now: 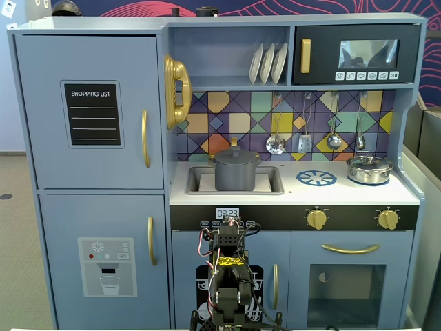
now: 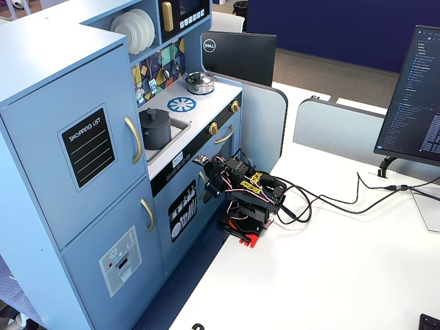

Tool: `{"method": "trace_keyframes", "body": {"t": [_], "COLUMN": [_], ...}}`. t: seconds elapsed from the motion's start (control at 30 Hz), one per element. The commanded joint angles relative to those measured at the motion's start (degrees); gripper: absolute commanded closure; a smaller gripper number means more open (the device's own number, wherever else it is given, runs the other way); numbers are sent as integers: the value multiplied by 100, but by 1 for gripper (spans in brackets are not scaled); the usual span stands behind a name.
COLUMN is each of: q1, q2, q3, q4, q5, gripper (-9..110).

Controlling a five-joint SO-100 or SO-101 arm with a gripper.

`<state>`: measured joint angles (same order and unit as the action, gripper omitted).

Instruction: Take off the lid from the gray recipient and place it on the counter

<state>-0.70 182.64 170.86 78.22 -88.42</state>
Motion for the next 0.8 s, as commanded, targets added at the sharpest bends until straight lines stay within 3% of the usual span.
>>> {"method": "trace_keyframes", "body": {"t": [0.0,0.4,0.6,0.77], "q1": [448,431,281,439], "q2": [-53,-53,-554,-1529], "q3": [114,105,-1345,-3498], "q4": [949,923,-615,-2338], "q5": [-26,88,694,132], "gripper": [101,101,101,101]}}
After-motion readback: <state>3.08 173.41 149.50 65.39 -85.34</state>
